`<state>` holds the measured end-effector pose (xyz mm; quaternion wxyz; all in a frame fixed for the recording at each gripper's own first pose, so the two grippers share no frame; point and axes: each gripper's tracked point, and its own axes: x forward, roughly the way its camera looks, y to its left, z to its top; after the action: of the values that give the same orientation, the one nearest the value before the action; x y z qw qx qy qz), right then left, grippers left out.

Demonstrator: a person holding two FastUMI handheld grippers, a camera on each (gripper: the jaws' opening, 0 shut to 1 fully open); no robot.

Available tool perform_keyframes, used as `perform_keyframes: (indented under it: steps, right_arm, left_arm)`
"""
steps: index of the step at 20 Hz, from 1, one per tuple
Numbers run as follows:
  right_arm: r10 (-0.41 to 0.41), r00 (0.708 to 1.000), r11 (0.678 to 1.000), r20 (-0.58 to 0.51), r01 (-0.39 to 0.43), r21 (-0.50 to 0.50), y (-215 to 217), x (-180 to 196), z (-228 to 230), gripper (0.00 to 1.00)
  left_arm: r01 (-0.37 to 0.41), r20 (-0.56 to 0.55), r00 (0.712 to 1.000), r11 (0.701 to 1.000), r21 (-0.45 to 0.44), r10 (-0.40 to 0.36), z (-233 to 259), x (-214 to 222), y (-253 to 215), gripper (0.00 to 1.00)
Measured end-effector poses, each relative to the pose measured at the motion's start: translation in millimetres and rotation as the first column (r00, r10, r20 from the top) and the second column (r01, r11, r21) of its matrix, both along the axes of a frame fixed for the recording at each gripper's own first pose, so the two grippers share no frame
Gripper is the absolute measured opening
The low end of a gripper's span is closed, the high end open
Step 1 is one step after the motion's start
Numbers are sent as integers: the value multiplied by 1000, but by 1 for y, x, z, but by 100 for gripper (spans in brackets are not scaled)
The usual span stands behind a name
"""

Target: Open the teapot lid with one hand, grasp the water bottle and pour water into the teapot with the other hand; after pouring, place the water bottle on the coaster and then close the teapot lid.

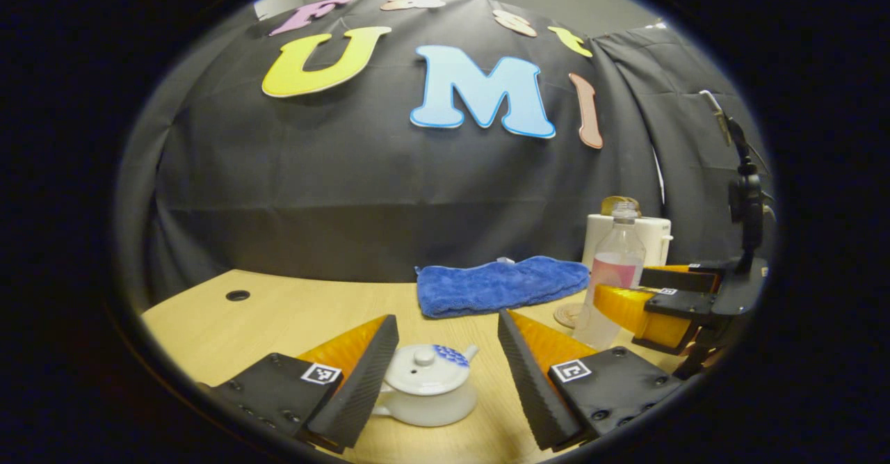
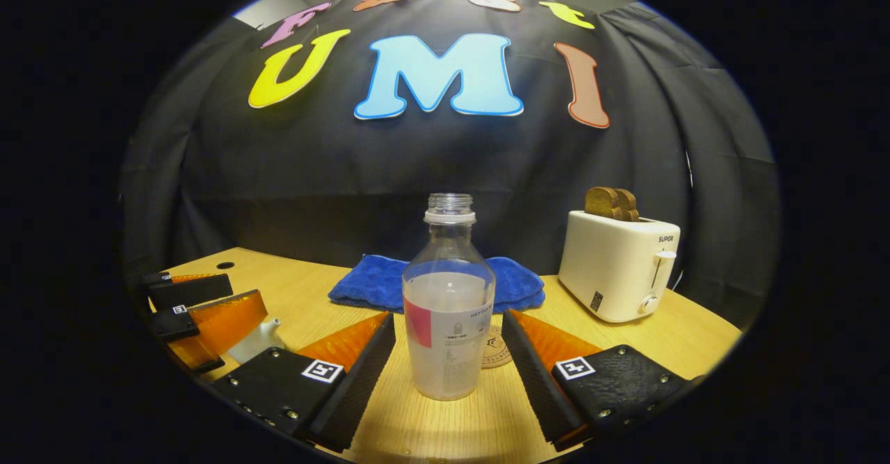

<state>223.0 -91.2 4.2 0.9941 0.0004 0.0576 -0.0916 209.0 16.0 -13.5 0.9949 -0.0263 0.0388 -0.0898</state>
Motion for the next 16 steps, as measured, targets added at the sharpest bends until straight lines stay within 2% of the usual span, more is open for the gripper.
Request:
perform_keyframes:
  steps: [4,8,9,12,14,16]
  right_arm:
    - [-4,999,1000,-37,4,6,0,3,-13,95]
    - [3,999,1000,-41,-3,-10,4,3,-14,95]
    - [5,999,1000,-39,-5,-16,4,3,-14,95]
    - [0,999,1000,-46,-1,-17,4,3,-16,95]
    - [3,999,1000,-48,-3,-3,4,5,-17,95]
    - [0,999,1000,-50,0,8,1,6,-17,95]
  left_arm:
    - [6,3,1000,1000,-3,-6,-1,1,2,92]
    - [-16,-39,999,1000,11,16,-8,5,7,69]
    - [-21,-46,999,1000,10,21,-10,6,8,68]
    - [-35,-49,998,999,17,36,-10,5,11,48]
    - [-38,-54,998,999,22,39,-11,4,10,42]
    - [-40,-56,998,999,33,41,-11,4,10,41]
